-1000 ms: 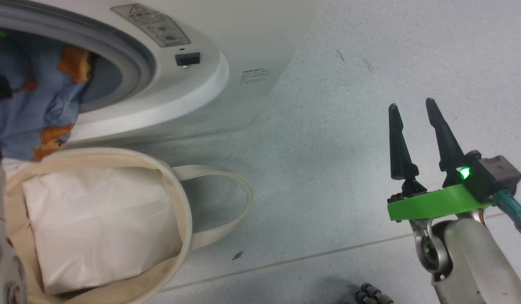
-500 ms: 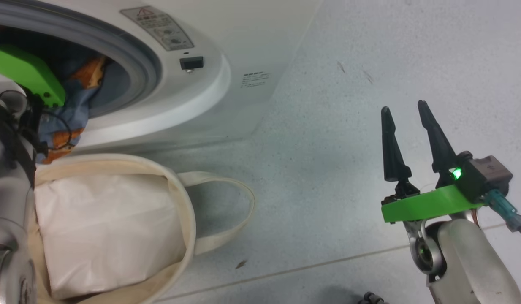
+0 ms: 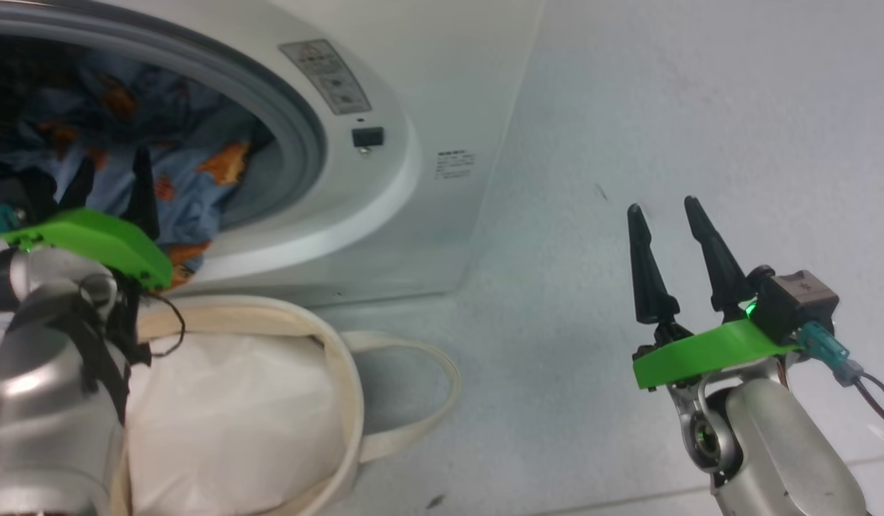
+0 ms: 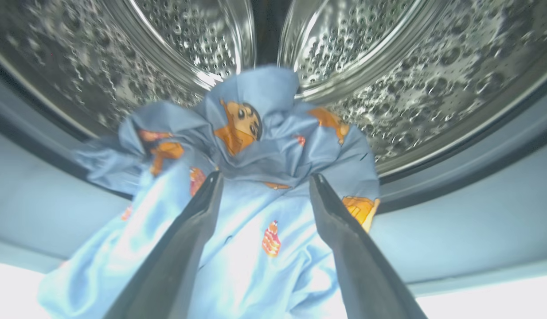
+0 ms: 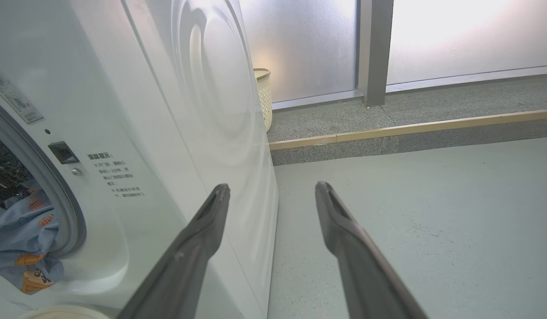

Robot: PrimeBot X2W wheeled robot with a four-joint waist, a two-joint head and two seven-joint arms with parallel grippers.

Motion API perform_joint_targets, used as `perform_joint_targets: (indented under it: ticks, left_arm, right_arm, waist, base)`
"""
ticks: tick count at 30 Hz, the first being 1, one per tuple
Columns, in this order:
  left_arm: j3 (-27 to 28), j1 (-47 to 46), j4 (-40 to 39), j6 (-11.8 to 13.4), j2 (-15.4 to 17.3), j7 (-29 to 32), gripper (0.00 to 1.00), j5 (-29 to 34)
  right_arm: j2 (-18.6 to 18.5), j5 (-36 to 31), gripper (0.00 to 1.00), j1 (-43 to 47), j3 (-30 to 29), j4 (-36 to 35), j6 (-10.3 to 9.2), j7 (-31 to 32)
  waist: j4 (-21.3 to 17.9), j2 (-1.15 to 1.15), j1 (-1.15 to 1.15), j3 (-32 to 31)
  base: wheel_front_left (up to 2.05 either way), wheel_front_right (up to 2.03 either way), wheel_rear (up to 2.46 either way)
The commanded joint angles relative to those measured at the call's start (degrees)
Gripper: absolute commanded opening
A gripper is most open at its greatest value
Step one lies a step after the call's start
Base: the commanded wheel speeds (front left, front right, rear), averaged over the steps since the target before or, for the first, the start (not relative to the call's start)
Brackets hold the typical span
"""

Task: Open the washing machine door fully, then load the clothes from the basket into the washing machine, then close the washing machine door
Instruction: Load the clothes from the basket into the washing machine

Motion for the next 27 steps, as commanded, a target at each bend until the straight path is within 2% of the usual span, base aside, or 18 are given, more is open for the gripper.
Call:
perform_joint_targets:
  ticks: [1, 7, 15, 27]
  left_arm:
    - [1.13, 2.95, -5.94, -0.25, 1.95, -0.7, 1.0, 0.11]
    - [1.51, 11.91, -13.17, -0.4, 0.92, -0.72, 1.0, -0.14]
    - [-1.59, 24.18, -24.76, -0.44, 0.36, -0.72, 1.0, -1.22]
    - [-1.12, 30.4, -28.67, -0.44, -0.1, -0.73, 1.0, -2.2]
  right_arm:
    - [-0.08, 0.71, 1.0, -0.19, 1.33, -0.85, 0.01, -0.7]
    - [-0.87, 2.14, 1.0, 1.0, 1.62, 0.72, 0.01, -0.7]
    - [-2.5, 3.11, 1.0, 4.11, 1.81, 1.24, 0.01, -0.7]
    - [-3.67, 3.02, 1.0, 5.67, 1.92, -0.59, 0.01, -0.7]
  waist:
    - [2.37, 0.0, 0.01, -3.96]
    - [4.43, 0.0, 0.01, -8.76]
    - [7.5, 0.0, 0.01, -14.32]
    - [9.13, 0.0, 0.01, -15.88]
  base:
    - [0.0, 0.0, 0.0]
    - [0.0, 0.0, 0.0]
    - [0.0, 0.0, 0.0]
    - [0.0, 0.0, 0.0]
